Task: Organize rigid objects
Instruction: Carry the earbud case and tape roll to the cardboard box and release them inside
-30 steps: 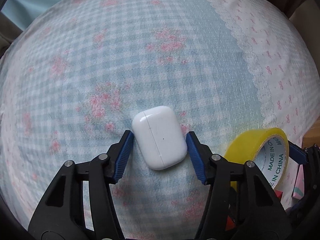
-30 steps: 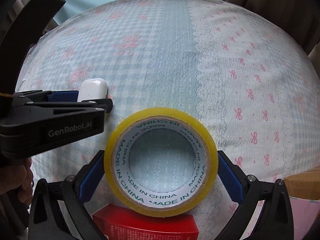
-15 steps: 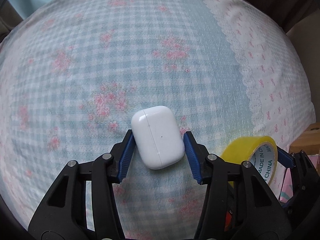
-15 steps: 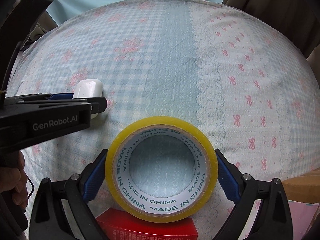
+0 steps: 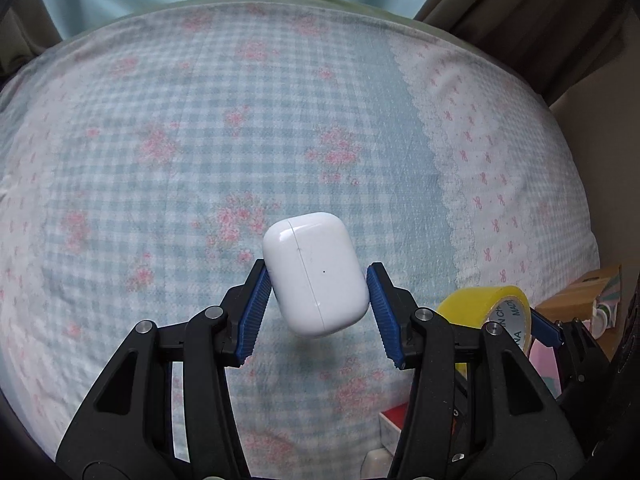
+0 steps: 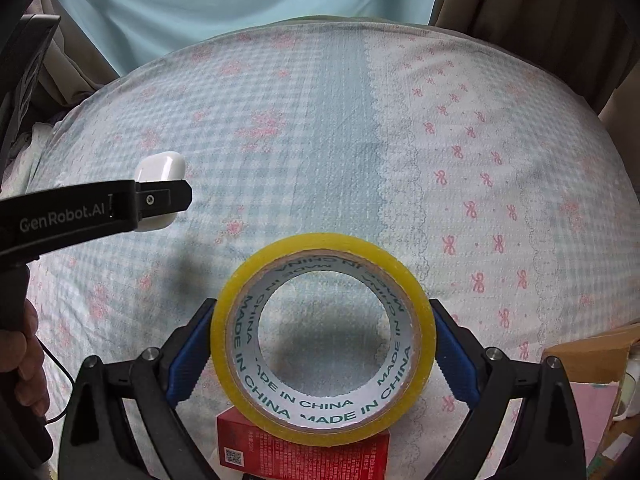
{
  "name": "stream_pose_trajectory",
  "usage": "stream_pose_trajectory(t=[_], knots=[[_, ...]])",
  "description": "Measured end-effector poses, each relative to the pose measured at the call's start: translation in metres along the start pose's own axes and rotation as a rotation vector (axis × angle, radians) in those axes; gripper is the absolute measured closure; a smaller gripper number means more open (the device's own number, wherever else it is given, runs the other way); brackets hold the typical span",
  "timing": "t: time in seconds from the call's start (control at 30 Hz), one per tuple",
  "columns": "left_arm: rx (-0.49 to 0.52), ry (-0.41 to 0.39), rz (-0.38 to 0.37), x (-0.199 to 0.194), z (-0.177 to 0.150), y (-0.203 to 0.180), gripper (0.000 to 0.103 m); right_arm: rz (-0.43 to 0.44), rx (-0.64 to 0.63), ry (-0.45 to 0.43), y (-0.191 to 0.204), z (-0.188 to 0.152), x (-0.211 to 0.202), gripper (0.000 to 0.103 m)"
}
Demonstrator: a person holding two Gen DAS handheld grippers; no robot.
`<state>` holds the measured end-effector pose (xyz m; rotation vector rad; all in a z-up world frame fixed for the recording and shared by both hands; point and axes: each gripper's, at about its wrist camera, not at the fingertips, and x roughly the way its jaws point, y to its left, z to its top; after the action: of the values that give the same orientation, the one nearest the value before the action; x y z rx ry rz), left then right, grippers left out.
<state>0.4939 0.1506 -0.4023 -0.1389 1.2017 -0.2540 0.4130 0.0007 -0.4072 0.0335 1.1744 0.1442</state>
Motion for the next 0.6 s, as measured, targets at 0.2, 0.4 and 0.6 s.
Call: stream_pose_trajectory(t=[0.2,0.4,0.6], knots=[[-0.003,-0.059,-0.032,-0.046,-0.006,-0.010,0.057,0.007,0.018,-0.046,0.001,-0.002,-0.041,0.006],[0.010,-0.114,-0.079,-0.107,-0.021,-0.025,0.057,0.011,0.046,-0.101,-0.003,-0.005,-0.101,0.006],[0.049,-0.153,-0.142,-0.167,-0.041,-0.052,0.057,0.003,0.100,-0.149,-0.016,-0.019,-0.167,0.006]])
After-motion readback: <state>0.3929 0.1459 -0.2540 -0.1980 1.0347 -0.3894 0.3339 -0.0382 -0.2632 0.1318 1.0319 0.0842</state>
